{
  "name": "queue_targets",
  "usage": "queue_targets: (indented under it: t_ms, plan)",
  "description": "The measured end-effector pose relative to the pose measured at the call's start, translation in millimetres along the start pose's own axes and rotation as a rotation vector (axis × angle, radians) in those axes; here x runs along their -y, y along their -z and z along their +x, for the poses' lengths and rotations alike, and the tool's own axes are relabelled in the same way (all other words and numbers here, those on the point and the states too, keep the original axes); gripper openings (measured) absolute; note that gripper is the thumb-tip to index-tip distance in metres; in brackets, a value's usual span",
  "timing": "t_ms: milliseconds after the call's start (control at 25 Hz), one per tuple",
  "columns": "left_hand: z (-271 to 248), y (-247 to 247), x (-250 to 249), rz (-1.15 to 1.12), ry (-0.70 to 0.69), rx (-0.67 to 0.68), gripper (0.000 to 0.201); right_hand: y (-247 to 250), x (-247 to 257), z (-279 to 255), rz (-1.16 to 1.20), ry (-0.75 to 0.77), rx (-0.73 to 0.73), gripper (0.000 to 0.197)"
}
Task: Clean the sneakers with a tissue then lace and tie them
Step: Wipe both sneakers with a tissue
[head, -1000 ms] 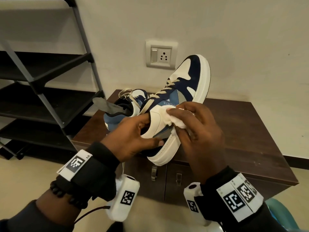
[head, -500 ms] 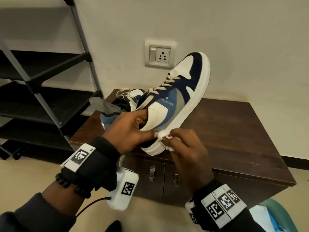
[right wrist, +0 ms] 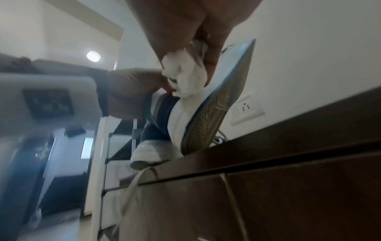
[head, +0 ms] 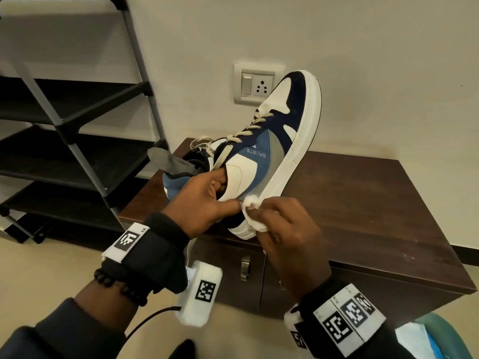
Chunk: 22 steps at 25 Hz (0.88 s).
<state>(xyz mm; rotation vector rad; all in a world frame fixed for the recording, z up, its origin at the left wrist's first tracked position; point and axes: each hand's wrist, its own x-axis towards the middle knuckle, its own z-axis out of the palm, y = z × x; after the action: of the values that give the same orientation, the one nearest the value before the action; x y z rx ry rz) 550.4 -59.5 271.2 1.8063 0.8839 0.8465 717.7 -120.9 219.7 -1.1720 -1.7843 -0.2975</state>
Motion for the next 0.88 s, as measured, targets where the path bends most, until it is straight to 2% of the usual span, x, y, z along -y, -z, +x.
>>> queue_targets:
  t_ms: [80, 160, 280, 400, 440, 520, 640, 800, 880]
  plan:
    - [0.1, 2.1, 2.0, 0.002, 0.013, -0.012, 0.051, 7.4, -1.4, 15.2, 0.053, -0.048, -0.09, 0.025]
    - [-1.0, 1.6, 4.3, 0.0, 0.017, -0.036, 0.051, 6.8, -6.5, 20.2, 0.059, -0.053, -0.118, 0.026]
    - [-0.3, 1.4, 4.7, -0.012, 0.026, -0.09, 0.05, -3.6, -16.3, -1.4, -0.005, -0.033, -0.011, 0.023]
    - [3.4, 3.2, 6.9, 0.009, 0.05, -0.142, 0.051, 4.5, -27.1, -7.9, -0.05, -0.138, 0.019, 0.022]
    - [3.7, 4.0, 6.9, 0.015, 0.056, -0.144, 0.051, 8.9, -26.1, -1.3, -0.038, -0.171, -0.025, 0.023]
    - [2.5, 4.1, 6.7, 0.021, 0.05, -0.117, 0.051, 14.1, -16.0, 15.6, 0.011, -0.133, -0.112, 0.026]
    - [-2.5, 2.3, 8.0, 0.006, 0.059, -0.083, 0.051, 6.7, -9.3, 22.8, 0.012, -0.077, -0.084, 0.023]
    - [-7.3, 4.7, 11.1, 0.017, 0.054, -0.093, 0.053, 14.9, -27.7, 19.9, -0.039, -0.321, -0.147, 0.017]
    - [-6.5, 3.0, 11.4, 0.051, 0.032, -0.069, 0.052, 20.1, -14.2, 30.0, -0.007, -0.22, -0.206, 0.022]
